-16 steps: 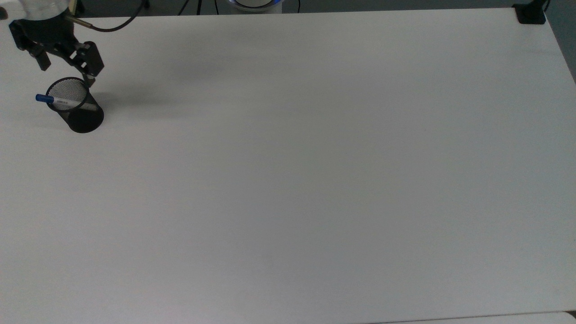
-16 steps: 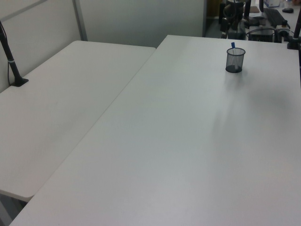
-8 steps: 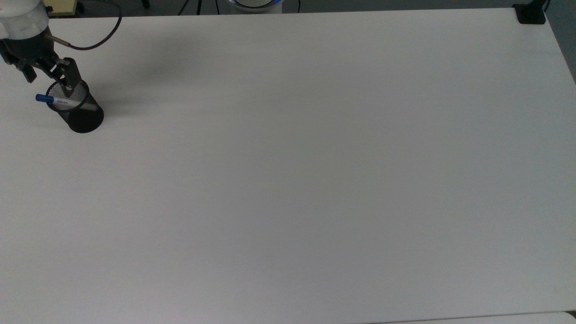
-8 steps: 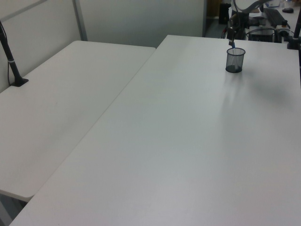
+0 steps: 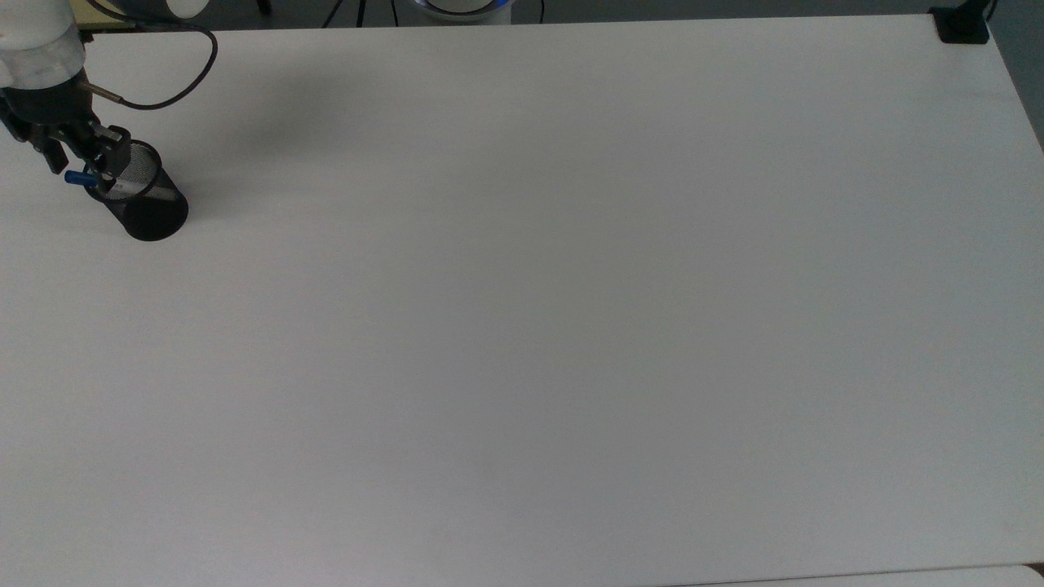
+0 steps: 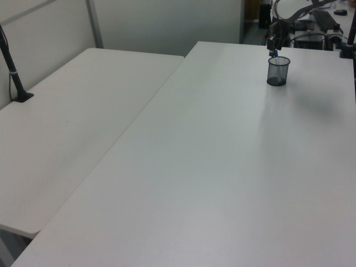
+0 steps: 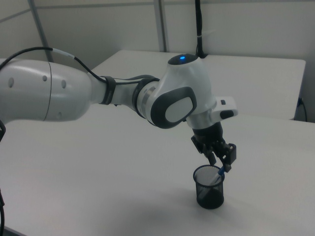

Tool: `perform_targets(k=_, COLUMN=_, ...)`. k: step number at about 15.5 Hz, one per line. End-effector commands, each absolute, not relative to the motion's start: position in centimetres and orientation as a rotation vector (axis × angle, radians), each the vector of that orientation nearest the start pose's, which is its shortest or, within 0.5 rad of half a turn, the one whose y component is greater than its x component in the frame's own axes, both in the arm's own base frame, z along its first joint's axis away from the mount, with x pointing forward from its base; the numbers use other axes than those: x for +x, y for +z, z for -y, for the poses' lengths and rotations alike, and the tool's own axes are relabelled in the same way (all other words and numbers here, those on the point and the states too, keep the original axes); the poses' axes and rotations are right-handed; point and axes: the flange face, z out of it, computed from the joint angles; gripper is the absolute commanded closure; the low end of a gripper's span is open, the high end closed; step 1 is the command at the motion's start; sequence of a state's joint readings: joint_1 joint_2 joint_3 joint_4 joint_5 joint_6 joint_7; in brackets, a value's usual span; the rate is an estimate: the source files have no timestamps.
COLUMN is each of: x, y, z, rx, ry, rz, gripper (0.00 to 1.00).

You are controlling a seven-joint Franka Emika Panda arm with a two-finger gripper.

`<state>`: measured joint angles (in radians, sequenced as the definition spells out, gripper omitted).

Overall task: Remove the marker
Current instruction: 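Lower the gripper onto the blue-capped marker and close on it, then lift the marker up out of the pen cup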

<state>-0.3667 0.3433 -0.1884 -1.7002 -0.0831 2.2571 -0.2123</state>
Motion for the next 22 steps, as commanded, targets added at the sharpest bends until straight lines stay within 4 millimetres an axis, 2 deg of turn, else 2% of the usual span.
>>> perform_targets(k=1, x=57.3, y=40.9, z=35.1, rx=-3.32, ry=-0.293, rz=-0.422, gripper=0.55)
perform_targets(k=5, x=57.3, y=41.0, z=35.1, rx=-3.321, ry=-0.298, rz=-0.419, gripper=0.7)
perform_targets(k=8, x=57.2, y=41.7, z=35.1, rx=-3.32, ry=-0.306, rz=-0.425, gripper=0.76)
perform_targets(k=10, x=57.2, y=42.1, z=35.1, rx=-3.317, ry=-0.315, rz=-0.431, gripper=0.77)
perform_targets(k=15, x=56.9, y=44.8, z=34.9, rx=-3.302, ry=-0.384, rz=-0.464, gripper=0.83)
perform_targets(k=18, x=56.8, y=45.9, z=34.1, rx=-3.287, ry=-0.368, rz=-0.458, gripper=0.84)
perform_targets(k=22, x=57.2, y=50.1, z=32.7, rx=-3.25, ry=-0.422, rz=-0.46, gripper=0.84)
